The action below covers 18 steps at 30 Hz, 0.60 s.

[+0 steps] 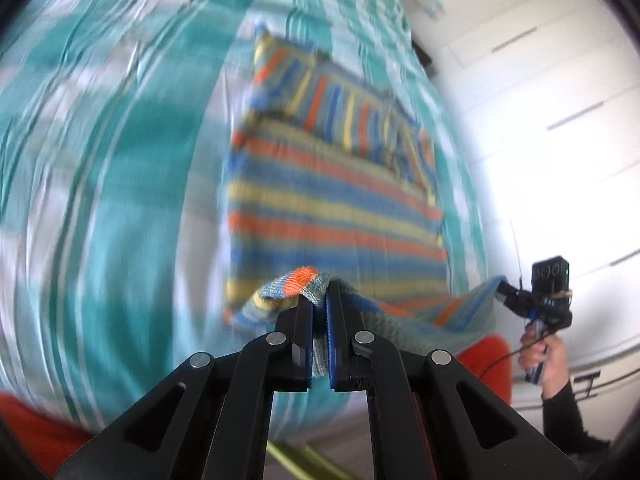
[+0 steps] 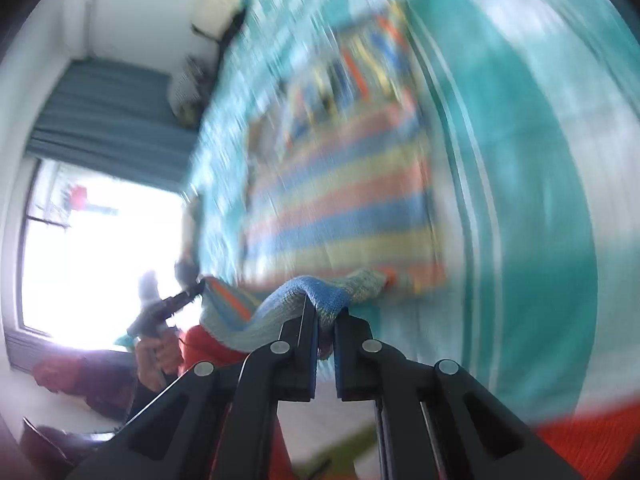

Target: Fold small clothes

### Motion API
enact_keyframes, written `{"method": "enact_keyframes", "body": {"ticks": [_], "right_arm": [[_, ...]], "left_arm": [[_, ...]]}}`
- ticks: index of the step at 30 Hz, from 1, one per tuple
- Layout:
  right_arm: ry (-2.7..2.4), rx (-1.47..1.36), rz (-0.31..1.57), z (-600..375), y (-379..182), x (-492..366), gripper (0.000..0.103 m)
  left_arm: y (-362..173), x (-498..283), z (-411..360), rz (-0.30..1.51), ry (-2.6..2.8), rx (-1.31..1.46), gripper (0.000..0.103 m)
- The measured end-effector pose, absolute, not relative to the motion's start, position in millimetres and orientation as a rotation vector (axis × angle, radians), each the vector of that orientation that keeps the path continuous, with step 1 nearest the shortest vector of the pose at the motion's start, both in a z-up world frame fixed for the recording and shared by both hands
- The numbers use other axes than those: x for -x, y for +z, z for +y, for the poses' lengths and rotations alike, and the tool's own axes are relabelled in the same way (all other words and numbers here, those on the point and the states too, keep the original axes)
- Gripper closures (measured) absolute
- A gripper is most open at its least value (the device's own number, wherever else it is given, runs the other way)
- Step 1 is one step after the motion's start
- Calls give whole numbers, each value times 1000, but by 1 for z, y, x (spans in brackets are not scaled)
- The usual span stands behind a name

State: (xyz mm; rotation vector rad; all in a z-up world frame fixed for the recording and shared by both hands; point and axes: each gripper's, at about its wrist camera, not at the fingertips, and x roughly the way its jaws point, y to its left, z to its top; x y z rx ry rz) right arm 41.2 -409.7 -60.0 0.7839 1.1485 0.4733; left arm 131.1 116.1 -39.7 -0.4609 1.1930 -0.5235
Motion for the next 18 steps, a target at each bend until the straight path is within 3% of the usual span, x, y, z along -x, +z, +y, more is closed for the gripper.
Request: {"method": "enact_keyframes", "body": {"ticks": [7, 9, 10, 12, 13, 18], "right_arm": [[353, -797, 963, -439, -51, -191, 97], [314, -809, 906, -441, -58, -241, 97], [305, -830, 861, -443, -63, -259, 93], [218, -829, 826, -451, -73, -290, 69], [132, -803, 839, -453, -75, -298, 46], [172, -514, 816, -420, -50, -277, 46]], "left_arm": [[-24, -293, 82, 1102, -430, 411, 100], [-28, -340, 72, 1057, -401, 409, 93], [-34, -358, 67, 1033, -348, 395, 87], [-47, -381, 66, 1074, -216, 363, 41], [-53, -382, 67, 1088, -189, 371, 40], [-44, -324, 69, 964, -292, 352, 40]]}}
